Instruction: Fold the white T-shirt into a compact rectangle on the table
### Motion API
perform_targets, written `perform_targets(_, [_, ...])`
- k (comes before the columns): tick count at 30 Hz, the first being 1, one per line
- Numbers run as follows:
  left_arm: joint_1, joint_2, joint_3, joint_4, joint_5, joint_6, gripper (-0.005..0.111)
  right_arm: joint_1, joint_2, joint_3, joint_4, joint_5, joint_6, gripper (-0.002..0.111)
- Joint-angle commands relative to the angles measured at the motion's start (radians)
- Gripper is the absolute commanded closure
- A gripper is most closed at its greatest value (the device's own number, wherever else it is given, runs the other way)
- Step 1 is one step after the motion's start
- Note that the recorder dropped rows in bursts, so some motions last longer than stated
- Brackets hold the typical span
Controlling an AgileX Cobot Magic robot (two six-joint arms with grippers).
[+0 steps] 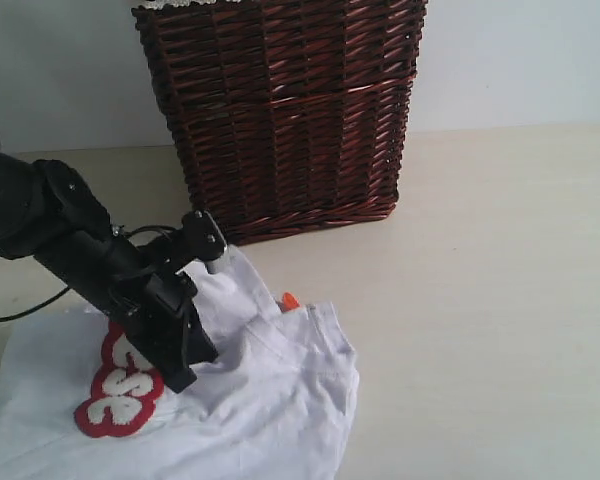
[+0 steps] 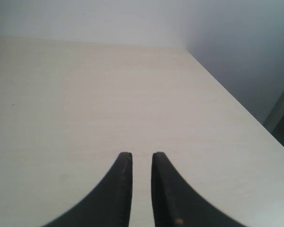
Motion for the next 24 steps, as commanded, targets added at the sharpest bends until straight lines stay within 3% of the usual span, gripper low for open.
perform_targets(1, [-0.051, 0.001, 0.0, 0.02, 0.133, -0.005, 0.107, -0.003, -0.007, 0.005, 0.0, -0.012, 0.0, 0.091])
perform_targets(6, [-0.113, 0.001, 0.0, -0.009, 0.114, -0.013, 0.107, -0.003, -0.007, 0.005, 0.0, -0.012, 0.0, 0.091])
perform_targets(11, [-0.122, -0.057, -0.01, -0.092, 0.031, -0.108, 0.107, -0.003, -0.007, 0.005, 0.0, -0.012, 0.0, 0.091])
perform_targets(16, [-0.054, -0.285, -0.026, -0.088, -0.129, -0.299, 0.107, -0.003, -0.007, 0.005, 0.0, -0.012, 0.0, 0.091])
perform_targets(24, [0.128, -0.756, 0.029, -0.093, -0.49, -0.315, 0.107, -0.003, -0.007, 0.005, 0.0, -0.012, 0.0, 0.091])
